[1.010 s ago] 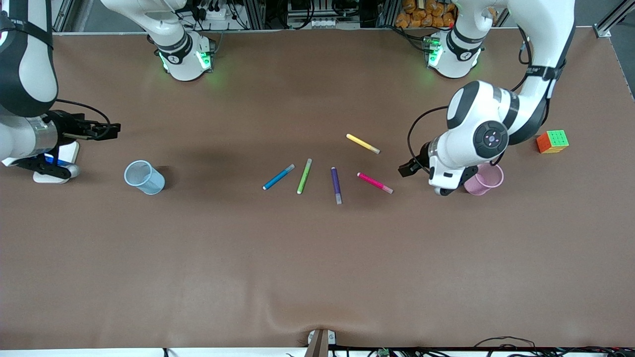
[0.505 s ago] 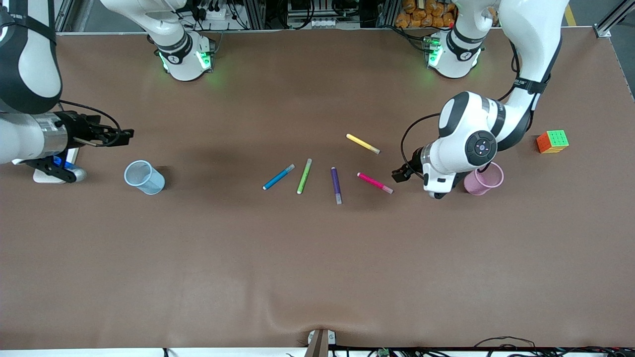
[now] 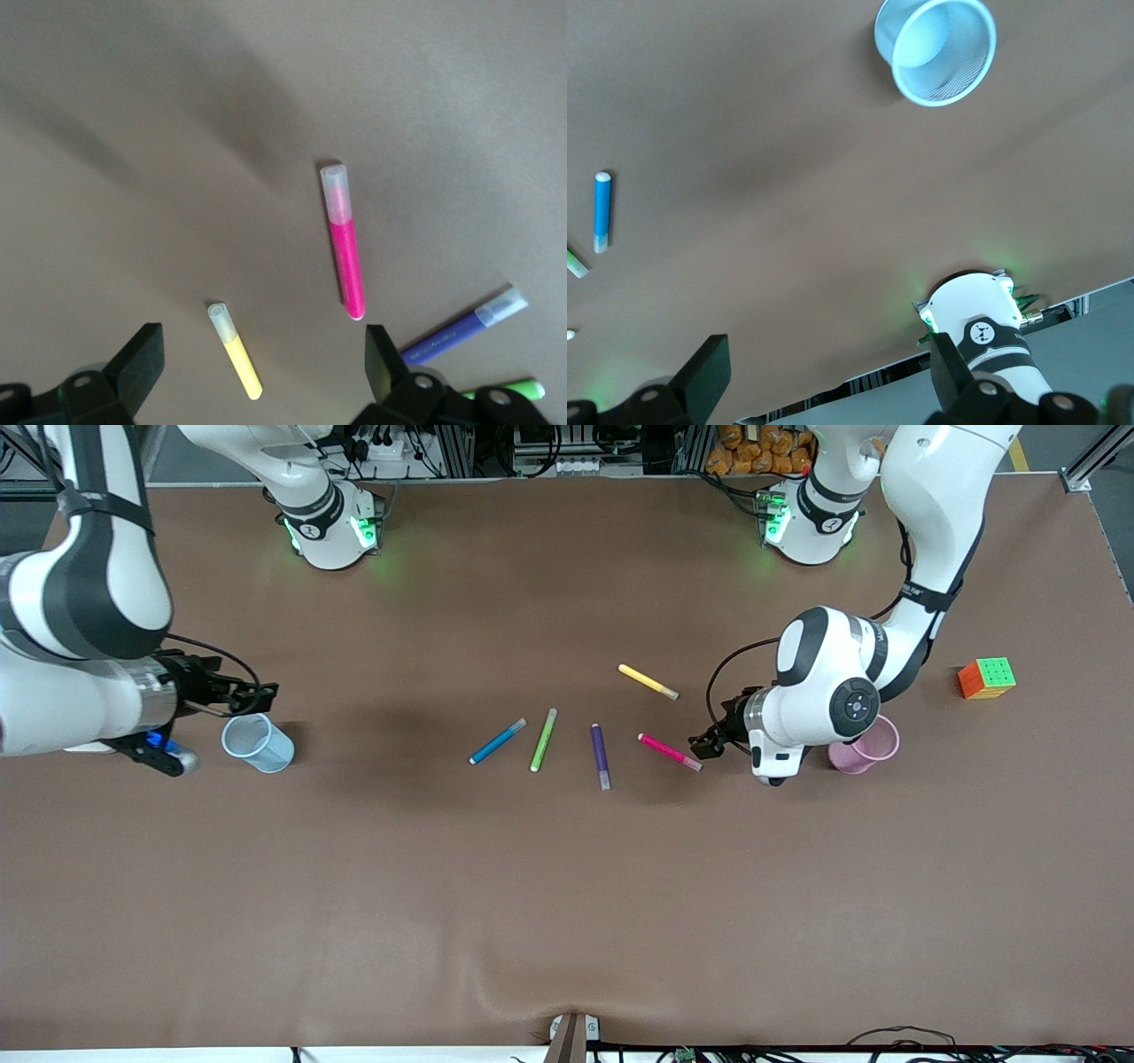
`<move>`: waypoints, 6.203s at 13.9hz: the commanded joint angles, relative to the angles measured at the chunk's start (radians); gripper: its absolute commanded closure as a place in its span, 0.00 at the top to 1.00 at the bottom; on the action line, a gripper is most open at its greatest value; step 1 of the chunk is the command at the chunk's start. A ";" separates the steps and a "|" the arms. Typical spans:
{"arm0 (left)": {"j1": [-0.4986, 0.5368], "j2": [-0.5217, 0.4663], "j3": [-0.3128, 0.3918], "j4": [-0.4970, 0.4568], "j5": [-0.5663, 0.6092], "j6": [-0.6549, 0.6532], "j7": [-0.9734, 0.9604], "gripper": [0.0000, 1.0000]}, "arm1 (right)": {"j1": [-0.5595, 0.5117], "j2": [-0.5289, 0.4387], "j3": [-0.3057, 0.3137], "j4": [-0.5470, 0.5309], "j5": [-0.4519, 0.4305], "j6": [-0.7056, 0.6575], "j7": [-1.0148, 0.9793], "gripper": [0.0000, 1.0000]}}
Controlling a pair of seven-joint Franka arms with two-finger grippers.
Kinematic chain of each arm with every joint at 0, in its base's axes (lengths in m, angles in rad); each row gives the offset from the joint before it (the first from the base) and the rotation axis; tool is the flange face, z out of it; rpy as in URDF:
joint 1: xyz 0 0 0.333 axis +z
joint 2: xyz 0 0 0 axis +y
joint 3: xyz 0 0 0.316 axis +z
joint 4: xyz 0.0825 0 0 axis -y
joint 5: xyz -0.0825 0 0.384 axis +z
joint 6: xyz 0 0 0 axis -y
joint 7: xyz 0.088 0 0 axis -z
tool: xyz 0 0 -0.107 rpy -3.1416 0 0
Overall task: Place pink and blue markers in matching cups
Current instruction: 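Move the left gripper toward the pink marker while the right gripper advances, then lower the left gripper onto the pink marker while the right gripper reaches the blue marker, then lift the pink marker with the left gripper while the right gripper grasps the blue marker, then carry the pink marker over the pink cup while the right gripper carries blue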
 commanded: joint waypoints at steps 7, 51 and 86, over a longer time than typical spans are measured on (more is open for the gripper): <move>-0.078 0.041 0.001 0.009 -0.015 0.060 -0.223 1.00 | 0.015 -0.044 0.088 -0.099 0.084 0.119 0.256 1.00; -0.023 0.092 0.032 0.136 -0.076 0.024 -0.359 0.00 | 0.188 0.291 0.501 -0.519 -0.664 1.411 1.592 0.61; 0.252 -0.397 0.042 -0.115 0.663 0.097 0.164 0.00 | -0.027 0.068 0.423 -0.226 -0.108 0.384 0.737 0.00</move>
